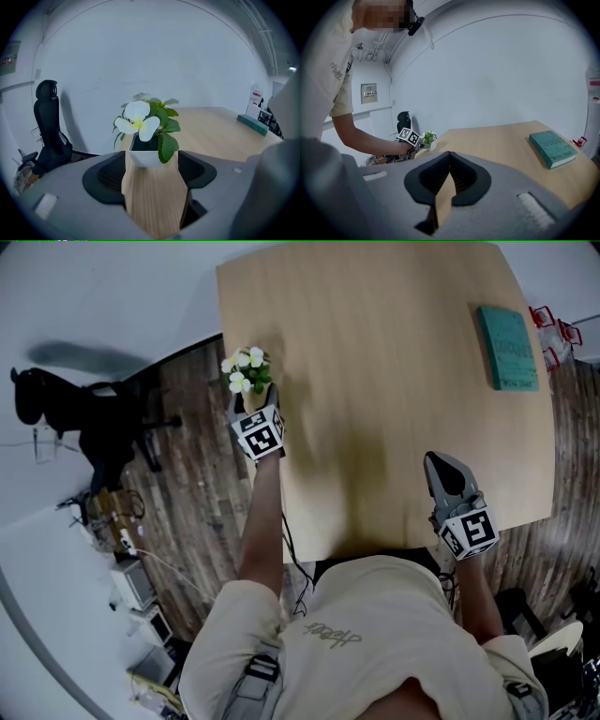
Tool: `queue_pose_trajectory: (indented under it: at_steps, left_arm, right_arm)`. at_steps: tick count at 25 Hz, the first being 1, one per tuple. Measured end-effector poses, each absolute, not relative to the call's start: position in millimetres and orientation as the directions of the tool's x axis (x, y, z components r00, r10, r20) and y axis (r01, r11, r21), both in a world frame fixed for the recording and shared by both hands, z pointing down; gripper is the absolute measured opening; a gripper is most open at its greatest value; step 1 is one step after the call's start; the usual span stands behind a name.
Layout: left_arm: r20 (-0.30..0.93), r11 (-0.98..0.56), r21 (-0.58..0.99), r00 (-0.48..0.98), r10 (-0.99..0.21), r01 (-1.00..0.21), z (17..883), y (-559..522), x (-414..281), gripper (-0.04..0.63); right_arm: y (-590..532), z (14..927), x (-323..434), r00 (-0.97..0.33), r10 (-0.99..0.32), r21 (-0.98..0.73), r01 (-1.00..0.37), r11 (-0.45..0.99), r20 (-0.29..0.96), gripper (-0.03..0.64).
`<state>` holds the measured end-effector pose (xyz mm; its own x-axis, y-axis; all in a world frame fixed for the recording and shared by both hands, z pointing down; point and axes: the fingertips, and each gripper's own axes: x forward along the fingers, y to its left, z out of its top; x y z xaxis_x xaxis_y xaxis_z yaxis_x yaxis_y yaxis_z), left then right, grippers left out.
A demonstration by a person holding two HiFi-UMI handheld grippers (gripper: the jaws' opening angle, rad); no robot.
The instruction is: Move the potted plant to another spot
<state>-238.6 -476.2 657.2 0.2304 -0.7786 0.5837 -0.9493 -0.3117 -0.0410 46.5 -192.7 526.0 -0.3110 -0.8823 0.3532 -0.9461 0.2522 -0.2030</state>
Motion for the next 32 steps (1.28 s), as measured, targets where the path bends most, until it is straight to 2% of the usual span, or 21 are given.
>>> queue_pose_trajectory:
  at_steps: [11, 18, 32]
  left_arm:
    - [0.587, -0.285, -0.033, 0.212, -0.781, -0.958, 671.3, -500.7, -239.2, 0.385]
    - [0.571, -0.262, -0.038, 0.194, -0.797, -0.964, 670.0, -510.5, -237.9, 0.354]
    - [0.549, -0.337, -0.062, 0.249, -0.798, -0.94, 644.4, -489.3, -228.2, 0.351]
  right_arm:
    - [-210.1, 538.8, 51.4, -0.326, -0.867, -0.223, -0.941, 0.256, 0.377, 0.003]
    - [-211.7, 544.4, 55.6, -0.323, -0.862, -0.228, -0.941, 0.249, 0.391, 0.003]
    - [-205.8, 538.2, 52.3, -0.322, -0.872, -0.222, -0.942, 0.253, 0.37, 0.003]
